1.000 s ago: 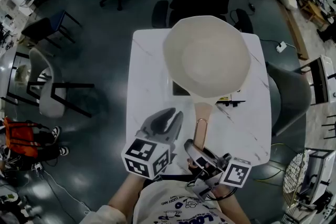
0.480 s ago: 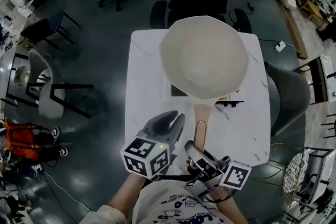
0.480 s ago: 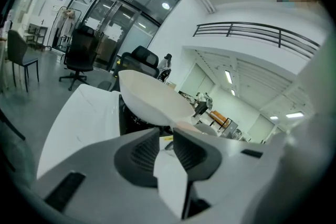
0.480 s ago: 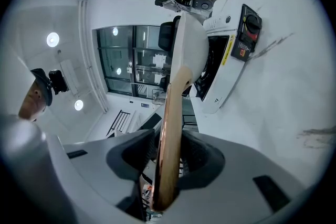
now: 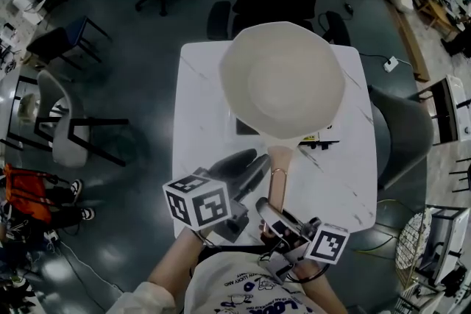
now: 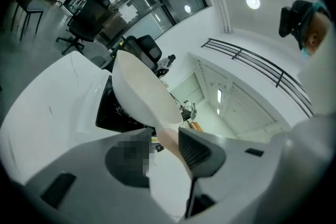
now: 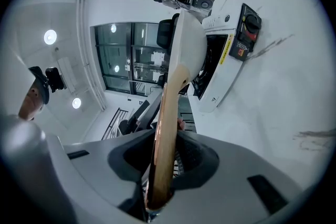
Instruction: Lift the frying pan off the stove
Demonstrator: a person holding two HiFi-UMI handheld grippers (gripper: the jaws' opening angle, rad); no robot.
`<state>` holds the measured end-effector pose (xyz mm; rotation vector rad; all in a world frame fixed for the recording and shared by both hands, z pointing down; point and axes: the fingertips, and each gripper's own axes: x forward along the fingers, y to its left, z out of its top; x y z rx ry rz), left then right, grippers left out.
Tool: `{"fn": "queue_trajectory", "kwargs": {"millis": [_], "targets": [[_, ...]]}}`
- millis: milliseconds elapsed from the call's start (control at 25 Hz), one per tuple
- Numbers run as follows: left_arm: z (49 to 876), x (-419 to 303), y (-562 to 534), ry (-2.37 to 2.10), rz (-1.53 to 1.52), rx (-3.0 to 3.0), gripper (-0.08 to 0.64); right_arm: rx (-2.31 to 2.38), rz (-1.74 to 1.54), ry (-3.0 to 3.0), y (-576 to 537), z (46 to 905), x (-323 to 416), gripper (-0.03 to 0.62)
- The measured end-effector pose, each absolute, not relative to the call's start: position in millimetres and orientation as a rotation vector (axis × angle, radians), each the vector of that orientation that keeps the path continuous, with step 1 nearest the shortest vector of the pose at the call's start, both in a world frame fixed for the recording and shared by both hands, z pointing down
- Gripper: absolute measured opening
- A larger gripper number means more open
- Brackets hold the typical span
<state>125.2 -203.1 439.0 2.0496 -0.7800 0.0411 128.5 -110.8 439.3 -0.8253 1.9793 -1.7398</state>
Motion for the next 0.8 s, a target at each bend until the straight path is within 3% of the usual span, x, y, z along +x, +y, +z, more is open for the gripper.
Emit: {"fn": "queue_trajectory", "kwargs": {"millis": [200, 800], "targets": [[446, 139, -207, -0.673, 0.059, 2.003, 0.215, -0.821, -1.743, 1.986, -110, 439, 128, 0.104], [453, 171, -215, -0.412, -0.008, 1.896, 0.219, -0.802, -1.759, 2.001, -110, 440, 129, 0.104]]}}
